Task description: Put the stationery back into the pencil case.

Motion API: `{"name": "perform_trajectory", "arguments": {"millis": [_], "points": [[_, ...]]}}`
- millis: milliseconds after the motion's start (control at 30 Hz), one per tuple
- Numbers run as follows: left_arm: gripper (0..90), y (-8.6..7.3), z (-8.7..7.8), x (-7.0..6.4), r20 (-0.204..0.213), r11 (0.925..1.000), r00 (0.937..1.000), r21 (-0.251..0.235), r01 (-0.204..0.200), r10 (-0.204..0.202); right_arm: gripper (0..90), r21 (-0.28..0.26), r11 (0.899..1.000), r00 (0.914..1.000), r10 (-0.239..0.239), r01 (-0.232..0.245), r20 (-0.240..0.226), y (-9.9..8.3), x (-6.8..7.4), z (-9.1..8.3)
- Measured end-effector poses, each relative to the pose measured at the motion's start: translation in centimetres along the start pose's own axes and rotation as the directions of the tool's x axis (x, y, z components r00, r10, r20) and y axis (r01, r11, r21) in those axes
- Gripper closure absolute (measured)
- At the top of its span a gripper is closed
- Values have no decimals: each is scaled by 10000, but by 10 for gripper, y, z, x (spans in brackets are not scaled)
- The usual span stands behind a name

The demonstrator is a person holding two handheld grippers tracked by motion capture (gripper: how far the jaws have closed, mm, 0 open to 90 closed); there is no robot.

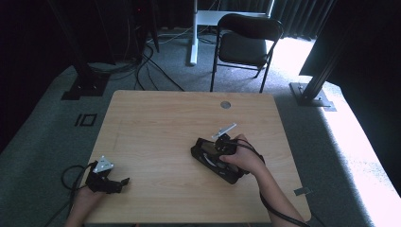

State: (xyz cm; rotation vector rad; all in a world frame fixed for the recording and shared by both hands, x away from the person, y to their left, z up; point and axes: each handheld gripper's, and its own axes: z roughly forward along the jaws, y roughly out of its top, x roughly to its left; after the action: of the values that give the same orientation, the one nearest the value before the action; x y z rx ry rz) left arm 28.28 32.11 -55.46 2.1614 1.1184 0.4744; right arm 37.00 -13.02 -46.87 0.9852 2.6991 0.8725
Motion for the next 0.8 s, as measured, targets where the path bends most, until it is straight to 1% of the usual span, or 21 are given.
{"name": "perform_trajectory", "arguments": {"millis": [200, 267, 400, 500, 533, 600, 667, 700, 800], "points": [[12, 0, 0, 0, -3, 10000, 10000, -3, 2, -2, 429, -641, 9979, 9999, 41, -50, -150, 2, -1, -13], [12, 0, 0, 0, -2, 10000, 10000, -3, 1, -1, 419, -828, 9965, 9995, 44, -68, -297, 2, -2, -17], [12, 0, 0, 0, -3, 10000, 10000, -1, 0, 0, 404, -1256, 9920, 9996, 71, -107, -289, 1, -4, -24], [12, 0, 0, 0, -3, 10000, 10000, -1, -1, 1, 399, -1405, 9899, 9996, 147, -178, -235, 0, -5, -28], [12, 0, 0, 0, -3, 10000, 10000, -2, 0, 0, 393, -1592, 9865, 9992, 349, -375, -191, -3, -8, -30], [12, 0, 0, 0, -3, 10000, 10000, -2, 0, 0, 392, -1730, 9838, 9989, 460, -459, -37, -5, -11, -31], [12, 0, 0, 0, -1, 10000, 10000, 0, -2, 2, 392, -1897, 9795, 9977, 683, -676, -28, -8, -13, -32], [12, 0, 0, 0, -5, 10000, 10000, 0, -3, 3, 391, -1938, 9789, 9978, 661, -641, 38, -9, -13, -33], [12, 0, 0, 0, -1, 10000, 10000, -2, -1, 1, 389, -2126, 9738, 9964, 844, -812, 56, -12, -15, -34]]}}
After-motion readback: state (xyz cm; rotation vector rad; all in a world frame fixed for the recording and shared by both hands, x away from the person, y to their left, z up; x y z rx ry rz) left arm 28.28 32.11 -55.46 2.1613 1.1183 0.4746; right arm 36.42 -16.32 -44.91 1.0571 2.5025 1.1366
